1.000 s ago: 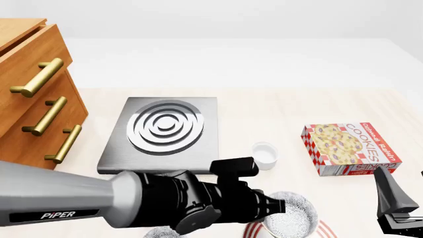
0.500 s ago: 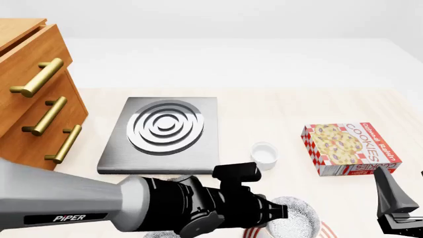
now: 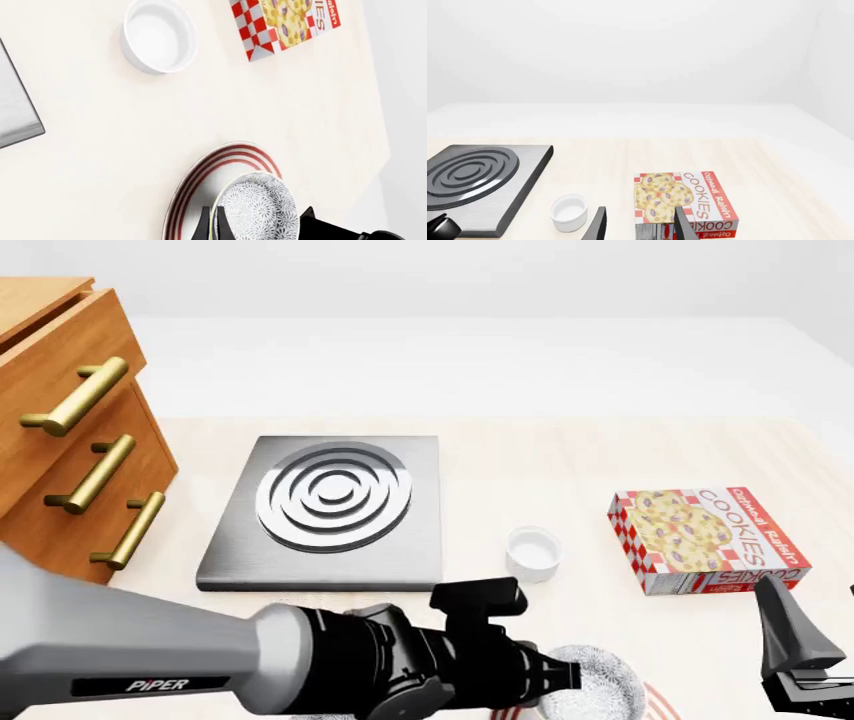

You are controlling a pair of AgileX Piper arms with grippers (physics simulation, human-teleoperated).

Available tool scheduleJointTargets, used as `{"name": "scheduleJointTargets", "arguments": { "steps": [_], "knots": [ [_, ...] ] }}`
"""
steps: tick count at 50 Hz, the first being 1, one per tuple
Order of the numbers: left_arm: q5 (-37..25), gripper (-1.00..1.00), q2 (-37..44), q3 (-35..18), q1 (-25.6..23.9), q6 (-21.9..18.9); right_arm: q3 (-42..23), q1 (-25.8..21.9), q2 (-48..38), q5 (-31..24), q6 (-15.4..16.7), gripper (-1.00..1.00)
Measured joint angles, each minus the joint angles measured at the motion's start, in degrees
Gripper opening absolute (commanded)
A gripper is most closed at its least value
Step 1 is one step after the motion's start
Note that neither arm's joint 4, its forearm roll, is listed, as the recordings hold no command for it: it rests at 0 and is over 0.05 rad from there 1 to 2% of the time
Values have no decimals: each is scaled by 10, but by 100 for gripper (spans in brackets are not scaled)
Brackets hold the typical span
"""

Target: Pick the akita bowl on the wooden cabinet and place it on the plate.

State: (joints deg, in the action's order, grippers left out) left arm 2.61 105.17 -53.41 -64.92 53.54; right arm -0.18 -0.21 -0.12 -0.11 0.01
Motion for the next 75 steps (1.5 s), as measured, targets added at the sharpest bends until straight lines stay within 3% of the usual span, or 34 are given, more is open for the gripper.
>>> {"name": "scheduleJointTargets", "arguments": {
  "steps": [28, 29, 54, 75],
  "knots": [
    [12, -100, 7, 2, 0, 5, 0, 0, 0, 0, 0, 100],
    [13, 100, 7, 2, 0, 5, 0, 0, 0, 0, 0, 100],
    [-26, 100, -66, 2, 1, -35, 0, 0, 0, 0, 0, 100],
    [-62, 100, -127, 11, 41, -82, 0, 0, 0, 0, 0, 100]
  ]
}}
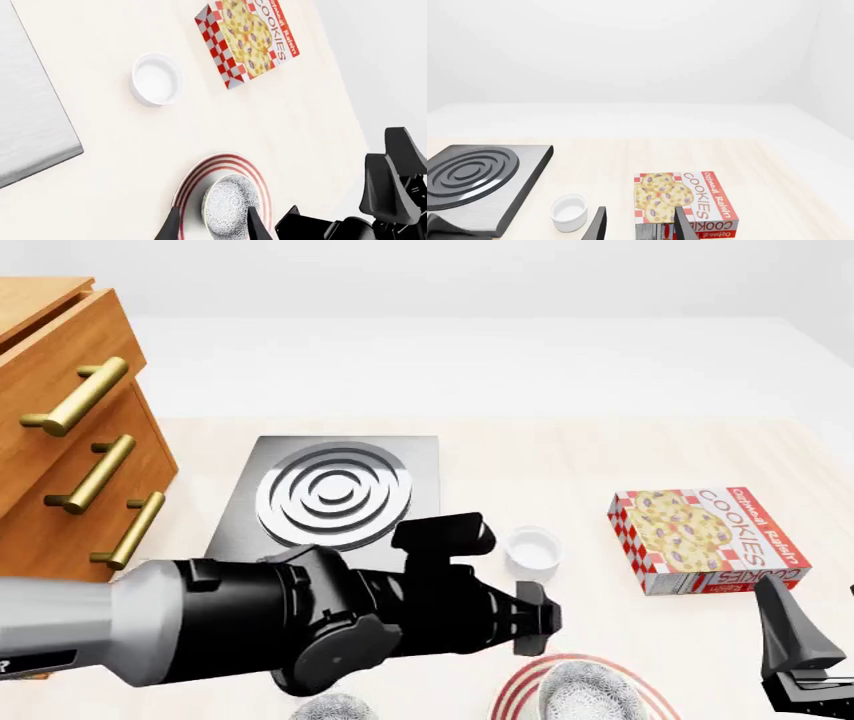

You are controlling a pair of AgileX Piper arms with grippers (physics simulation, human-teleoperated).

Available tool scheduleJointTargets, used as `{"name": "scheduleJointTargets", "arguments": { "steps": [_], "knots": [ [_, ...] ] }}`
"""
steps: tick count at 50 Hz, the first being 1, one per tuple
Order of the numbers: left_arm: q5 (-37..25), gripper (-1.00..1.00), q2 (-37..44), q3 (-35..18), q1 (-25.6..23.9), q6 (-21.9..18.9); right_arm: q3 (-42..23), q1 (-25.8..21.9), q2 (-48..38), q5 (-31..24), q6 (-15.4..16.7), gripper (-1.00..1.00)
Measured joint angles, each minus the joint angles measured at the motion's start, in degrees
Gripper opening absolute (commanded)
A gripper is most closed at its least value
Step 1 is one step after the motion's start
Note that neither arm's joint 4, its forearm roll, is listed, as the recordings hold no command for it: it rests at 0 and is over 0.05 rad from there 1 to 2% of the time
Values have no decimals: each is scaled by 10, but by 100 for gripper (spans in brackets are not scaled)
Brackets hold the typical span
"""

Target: Pick the akita bowl on the wooden cabinet and place it on the plate.

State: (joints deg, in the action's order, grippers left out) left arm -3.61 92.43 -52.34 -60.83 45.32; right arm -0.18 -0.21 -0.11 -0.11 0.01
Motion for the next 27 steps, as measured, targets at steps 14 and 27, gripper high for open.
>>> {"name": "scheduleJointTargets", "arguments": {
  "steps": [14, 27],
  "knots": [
    [-3, 100, -34, 14, 18, -22, 0, 0, 0, 0, 0, 100],
    [3, 100, -92, 44, 22, -27, 0, 0, 0, 0, 0, 100]
  ]
}}
